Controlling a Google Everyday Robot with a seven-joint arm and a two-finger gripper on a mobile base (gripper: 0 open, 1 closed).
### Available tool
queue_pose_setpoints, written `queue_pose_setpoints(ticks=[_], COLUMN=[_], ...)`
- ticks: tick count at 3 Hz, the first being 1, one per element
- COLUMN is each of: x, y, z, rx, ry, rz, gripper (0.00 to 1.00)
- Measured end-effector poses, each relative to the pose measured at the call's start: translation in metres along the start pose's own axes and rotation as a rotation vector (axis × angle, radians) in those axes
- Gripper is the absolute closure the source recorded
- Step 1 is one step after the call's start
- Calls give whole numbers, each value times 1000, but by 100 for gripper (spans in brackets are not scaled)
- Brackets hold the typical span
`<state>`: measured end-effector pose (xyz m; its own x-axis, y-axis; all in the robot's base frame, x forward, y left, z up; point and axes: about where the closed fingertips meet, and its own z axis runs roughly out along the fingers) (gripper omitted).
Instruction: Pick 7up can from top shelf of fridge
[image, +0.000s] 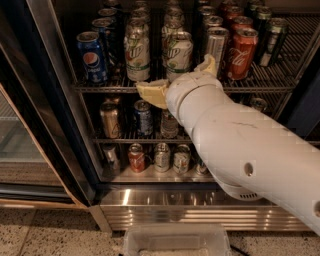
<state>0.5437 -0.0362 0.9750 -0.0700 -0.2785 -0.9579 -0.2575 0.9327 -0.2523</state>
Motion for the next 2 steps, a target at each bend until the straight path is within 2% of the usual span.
queue_pose_setpoints(ticks=[1, 2], x=[0, 0], y=[0, 0], z=[0, 0], rx=[0, 0], ry=[0, 0], rz=[0, 1], gripper=[0, 0])
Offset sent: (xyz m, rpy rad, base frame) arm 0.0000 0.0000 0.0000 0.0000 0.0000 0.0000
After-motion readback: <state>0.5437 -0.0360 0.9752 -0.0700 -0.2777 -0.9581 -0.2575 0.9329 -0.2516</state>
